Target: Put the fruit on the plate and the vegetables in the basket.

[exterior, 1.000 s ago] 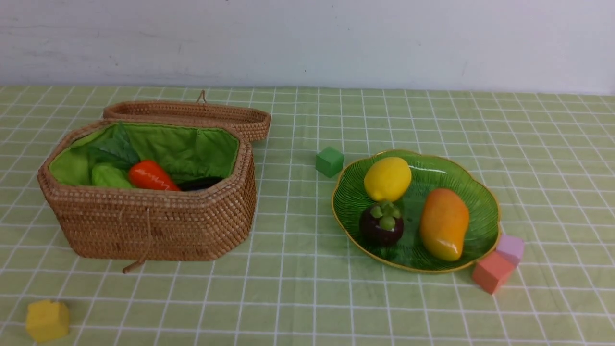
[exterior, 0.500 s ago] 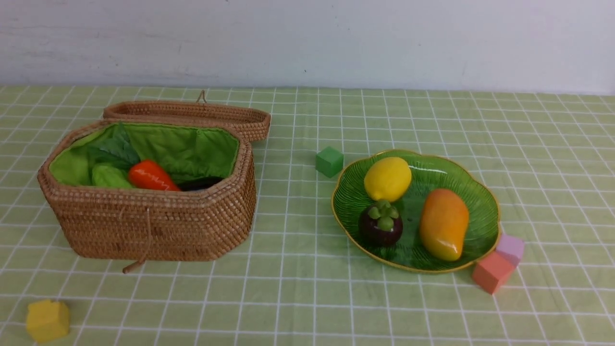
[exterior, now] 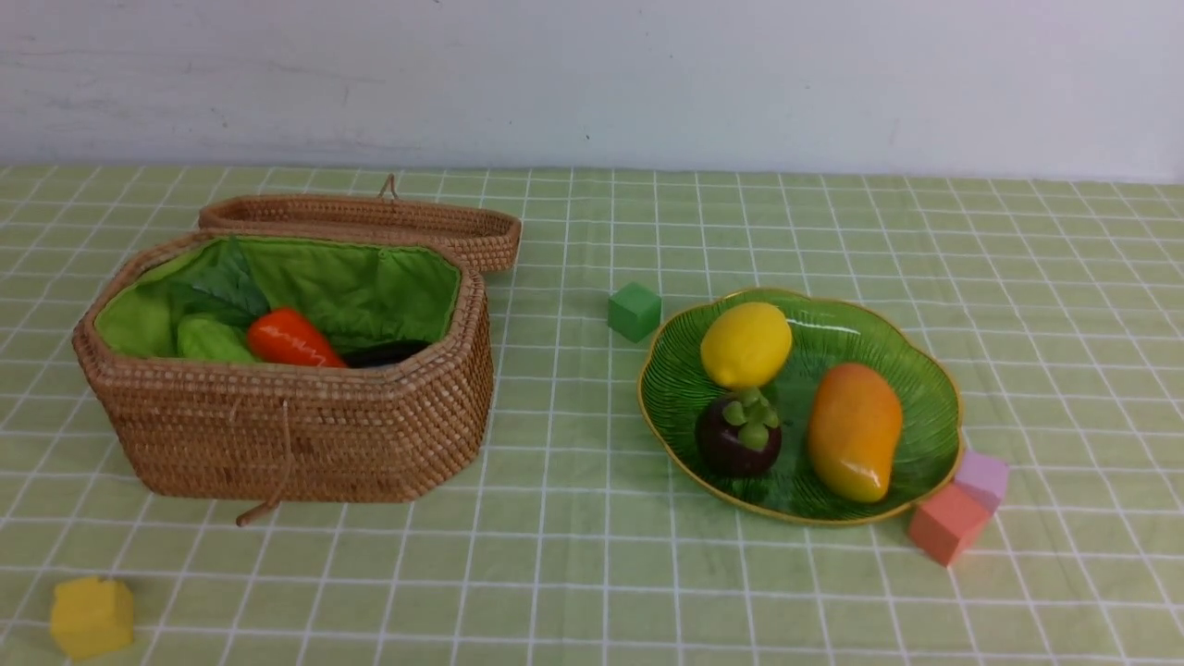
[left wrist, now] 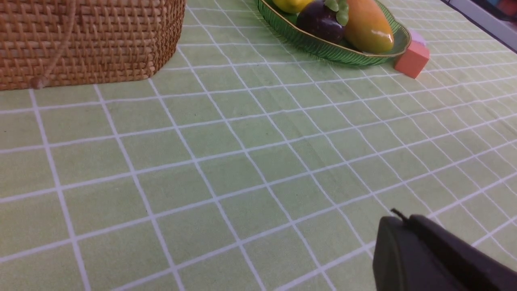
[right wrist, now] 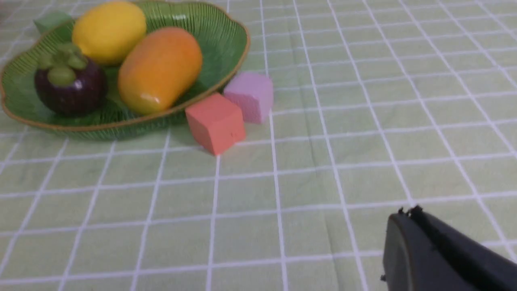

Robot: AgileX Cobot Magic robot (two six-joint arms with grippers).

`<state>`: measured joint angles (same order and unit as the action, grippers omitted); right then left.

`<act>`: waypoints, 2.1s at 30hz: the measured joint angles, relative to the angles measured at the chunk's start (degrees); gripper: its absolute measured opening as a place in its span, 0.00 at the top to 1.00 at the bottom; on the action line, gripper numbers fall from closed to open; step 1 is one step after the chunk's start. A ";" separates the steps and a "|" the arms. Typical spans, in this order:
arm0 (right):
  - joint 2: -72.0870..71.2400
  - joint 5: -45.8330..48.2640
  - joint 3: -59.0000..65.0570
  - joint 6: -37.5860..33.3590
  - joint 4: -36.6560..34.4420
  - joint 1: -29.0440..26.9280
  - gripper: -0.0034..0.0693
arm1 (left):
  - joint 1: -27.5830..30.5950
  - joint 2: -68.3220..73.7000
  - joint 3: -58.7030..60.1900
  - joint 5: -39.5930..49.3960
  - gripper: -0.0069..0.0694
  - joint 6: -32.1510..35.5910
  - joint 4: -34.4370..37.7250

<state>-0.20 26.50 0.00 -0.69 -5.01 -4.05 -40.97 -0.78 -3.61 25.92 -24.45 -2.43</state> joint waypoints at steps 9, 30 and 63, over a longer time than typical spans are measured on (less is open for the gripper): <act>-0.46 -3.30 0.86 0.69 -0.22 -0.11 0.98 | 0.00 0.00 0.00 0.07 0.92 -0.01 0.00; -0.46 -3.47 0.86 0.69 -0.22 -0.27 0.97 | 0.00 0.00 0.00 0.07 0.90 -0.01 0.00; -0.46 -3.92 0.98 0.69 -0.39 -0.32 0.92 | 37.59 0.00 5.29 -4.74 0.93 9.01 4.99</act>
<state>-0.66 22.57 0.98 0.00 -5.40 -4.37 -3.38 -0.78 1.69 21.18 -15.44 2.56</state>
